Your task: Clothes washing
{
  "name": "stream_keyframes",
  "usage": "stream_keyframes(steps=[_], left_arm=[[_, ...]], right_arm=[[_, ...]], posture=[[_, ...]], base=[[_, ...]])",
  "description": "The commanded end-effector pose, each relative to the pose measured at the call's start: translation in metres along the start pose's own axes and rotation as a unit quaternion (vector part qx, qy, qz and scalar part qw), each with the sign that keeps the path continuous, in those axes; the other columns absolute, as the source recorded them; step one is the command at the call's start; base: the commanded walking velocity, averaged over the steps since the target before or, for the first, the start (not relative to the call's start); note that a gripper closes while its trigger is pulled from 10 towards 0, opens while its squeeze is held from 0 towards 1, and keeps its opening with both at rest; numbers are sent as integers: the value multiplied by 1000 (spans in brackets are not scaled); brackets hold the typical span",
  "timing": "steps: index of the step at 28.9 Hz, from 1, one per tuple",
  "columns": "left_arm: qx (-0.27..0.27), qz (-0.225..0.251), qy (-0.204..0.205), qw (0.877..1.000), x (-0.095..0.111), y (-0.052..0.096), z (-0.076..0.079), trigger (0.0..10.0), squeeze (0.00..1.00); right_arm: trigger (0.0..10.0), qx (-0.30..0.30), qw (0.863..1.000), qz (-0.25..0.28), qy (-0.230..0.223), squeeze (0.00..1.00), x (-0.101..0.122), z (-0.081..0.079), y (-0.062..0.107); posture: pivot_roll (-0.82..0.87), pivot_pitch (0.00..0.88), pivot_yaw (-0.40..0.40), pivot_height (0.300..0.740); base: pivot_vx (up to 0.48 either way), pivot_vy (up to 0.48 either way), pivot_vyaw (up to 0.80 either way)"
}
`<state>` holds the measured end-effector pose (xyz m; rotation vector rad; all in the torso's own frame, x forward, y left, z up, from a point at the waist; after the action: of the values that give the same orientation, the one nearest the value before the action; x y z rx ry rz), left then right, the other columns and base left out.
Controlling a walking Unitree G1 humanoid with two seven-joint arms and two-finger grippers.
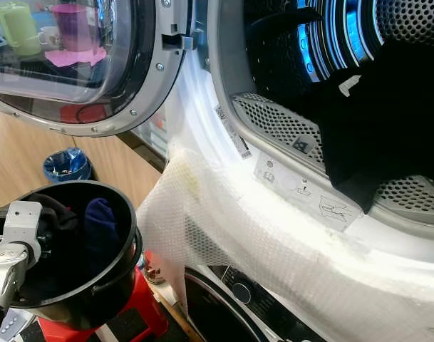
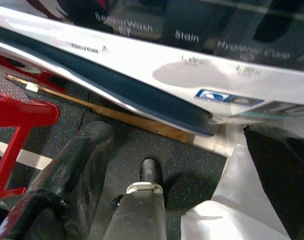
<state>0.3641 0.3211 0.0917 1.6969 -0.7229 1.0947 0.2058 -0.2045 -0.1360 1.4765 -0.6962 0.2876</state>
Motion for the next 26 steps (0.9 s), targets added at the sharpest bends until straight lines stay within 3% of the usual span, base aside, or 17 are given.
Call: stream_keyframes(steps=[1,13,16,17,19,20,22,23,24,26], left_arm=[[-16,-2,3,1000,0,0,8,0,0],[-33,0,10,999,0,6,10,0,0],[-71,31,28,997,17,12,19,0,0],[-121,42,26,991,26,18,34,0,0],[-173,54,17,983,35,26,51,0,0],[-230,63,13,971,44,37,70,0,0],[-288,66,6,955,50,50,88,0,0],[-325,69,-12,943,53,60,101,0,0],[-383,73,-39,920,58,77,120,0,0],[-430,72,-54,899,62,92,138,0,0]], right_arm=[[10000,-6,1000,-14,-1,0,-11,5,2],[10000,7,1000,-15,12,0,-9,-3,1],[10000,12,1000,-16,17,0,-9,-7,1],[10000,15,1000,-16,20,0,-9,-9,1],[10000,18,999,-16,22,0,-9,-10,0],[10000,21,999,-16,26,0,-8,-12,0],[10000,24,999,-16,30,0,-7,-14,0],[10000,26,999,-15,33,0,-6,-16,0],[10000,29,999,-12,34,0,-3,-19,-1],[10000,31,999,-8,30,0,0,-21,-2]], posture=[[329,78,-114,740],[345,69,-111,740],[372,60,-117,740],[378,58,-120,740],[384,57,-122,740],[384,57,-122,740],[396,54,-123,740],[398,55,-121,740],[400,53,-118,740],[401,53,-115,740]], base=[[0,0,0],[0,0,0],[0,0,0],[0,0,0],[0,0,0],[0,0,0],[0,0,0],[0,0,0],[0,0,0],[0,0,0]])
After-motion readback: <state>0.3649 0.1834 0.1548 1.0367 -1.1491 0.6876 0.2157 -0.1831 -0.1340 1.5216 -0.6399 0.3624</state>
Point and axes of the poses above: a point about 5 cm out from each wrist's last joint towards the gripper, its own y axis pointing back from the gripper into the wrist, its own x axis along the axis of the wrist's last joint, z = x × y, the point moved 6 cm from there along -y, pointing out of the wrist towards the gripper, and after that the axes turned 10 degrees about y, right-handed, at the moved point
